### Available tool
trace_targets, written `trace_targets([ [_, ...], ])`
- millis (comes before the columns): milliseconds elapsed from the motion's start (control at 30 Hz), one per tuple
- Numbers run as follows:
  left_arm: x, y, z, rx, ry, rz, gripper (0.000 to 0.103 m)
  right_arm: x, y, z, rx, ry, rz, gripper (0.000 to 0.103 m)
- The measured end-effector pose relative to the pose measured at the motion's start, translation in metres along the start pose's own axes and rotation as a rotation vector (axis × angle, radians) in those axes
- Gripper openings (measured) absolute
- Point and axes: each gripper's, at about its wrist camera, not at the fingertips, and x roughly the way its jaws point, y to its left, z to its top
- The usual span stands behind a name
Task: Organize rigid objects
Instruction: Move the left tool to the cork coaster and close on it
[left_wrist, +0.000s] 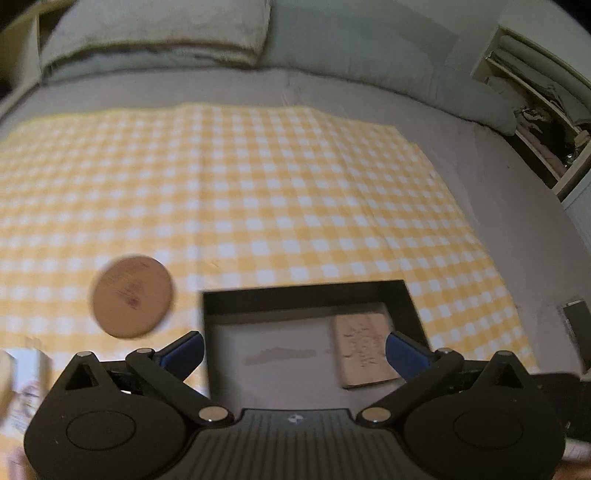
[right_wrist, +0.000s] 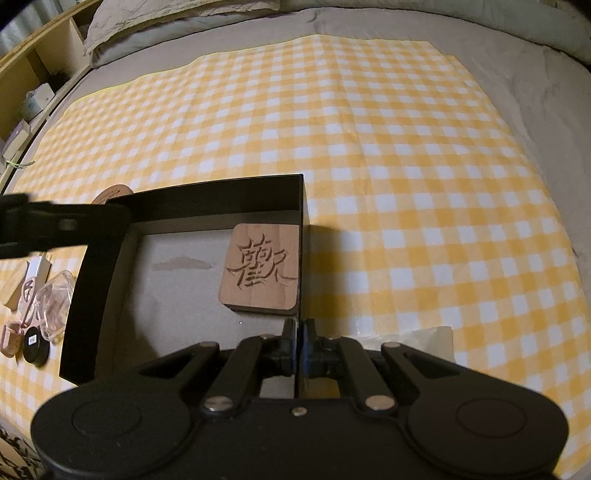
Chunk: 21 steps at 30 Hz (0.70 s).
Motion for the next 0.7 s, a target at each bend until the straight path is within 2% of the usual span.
trace_targets([
  [133,-0.02,0.012,-0.002,0.083,-0.069,0.069,0.103,0.0,-0.001,0.002,-0.003,-0.005,-0.002,0.004],
  [333,-0.038,0.034,-0.003,0.161,-0.131,0.105,0.103,-0.002,0.0,0.004,-0.008,-0.011,-0.012,0.004],
  [467,-0.042,0.05,0.0,0.147,-0.15,0.13,0.103,-0.002,-0.001,0.004,-0.01,-0.005,-0.011,0.004],
  [700,-0.035,0.086,0.012,0.054,-0.19,0.153,0.103,-0.003,-0.006,0.002,0.005,0.021,0.007,0.004],
])
